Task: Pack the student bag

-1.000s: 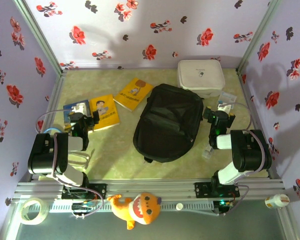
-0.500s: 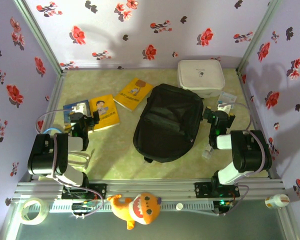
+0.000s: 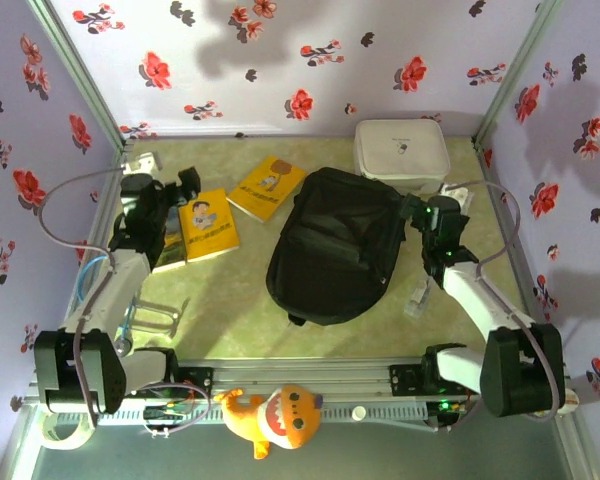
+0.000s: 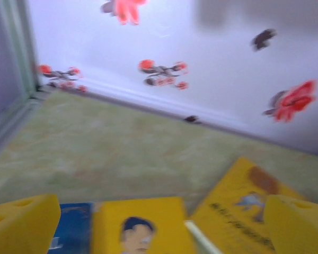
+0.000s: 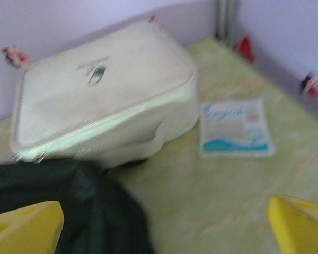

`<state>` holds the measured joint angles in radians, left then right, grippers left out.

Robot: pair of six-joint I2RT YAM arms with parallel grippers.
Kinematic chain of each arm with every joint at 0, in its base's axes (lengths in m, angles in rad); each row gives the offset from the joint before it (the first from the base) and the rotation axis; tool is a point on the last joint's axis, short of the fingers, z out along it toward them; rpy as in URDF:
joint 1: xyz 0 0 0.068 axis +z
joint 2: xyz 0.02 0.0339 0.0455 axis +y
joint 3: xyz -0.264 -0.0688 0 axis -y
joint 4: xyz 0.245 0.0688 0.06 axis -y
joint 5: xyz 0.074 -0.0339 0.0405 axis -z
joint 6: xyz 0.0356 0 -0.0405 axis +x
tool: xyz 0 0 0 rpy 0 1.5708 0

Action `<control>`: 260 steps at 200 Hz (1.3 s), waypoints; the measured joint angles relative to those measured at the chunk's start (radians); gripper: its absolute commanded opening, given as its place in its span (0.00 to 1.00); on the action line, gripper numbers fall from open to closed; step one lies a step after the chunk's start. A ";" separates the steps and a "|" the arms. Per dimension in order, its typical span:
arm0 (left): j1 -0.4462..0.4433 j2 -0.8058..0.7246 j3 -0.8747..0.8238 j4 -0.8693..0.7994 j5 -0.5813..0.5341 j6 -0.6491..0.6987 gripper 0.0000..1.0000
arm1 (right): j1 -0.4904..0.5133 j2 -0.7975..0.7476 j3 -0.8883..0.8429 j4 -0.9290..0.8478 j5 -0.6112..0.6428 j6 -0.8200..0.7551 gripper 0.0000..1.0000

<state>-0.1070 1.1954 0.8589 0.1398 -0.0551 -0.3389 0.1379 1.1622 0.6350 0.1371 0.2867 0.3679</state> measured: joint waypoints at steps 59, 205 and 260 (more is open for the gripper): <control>-0.313 0.121 0.108 -0.165 0.181 -0.182 1.00 | 0.009 0.059 0.018 -0.171 -0.317 0.240 0.99; -0.546 0.563 0.218 -0.255 0.343 -0.316 1.00 | 0.135 0.288 0.017 0.000 -0.541 0.470 0.94; -0.405 0.575 0.229 -0.312 0.212 -0.255 1.00 | 0.295 0.434 0.092 0.114 -0.546 0.544 0.91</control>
<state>-0.5117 1.7702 1.0874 -0.1722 0.1570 -0.5938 0.4332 1.5963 0.7269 0.2516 -0.2592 0.9123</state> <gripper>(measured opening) 0.996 0.917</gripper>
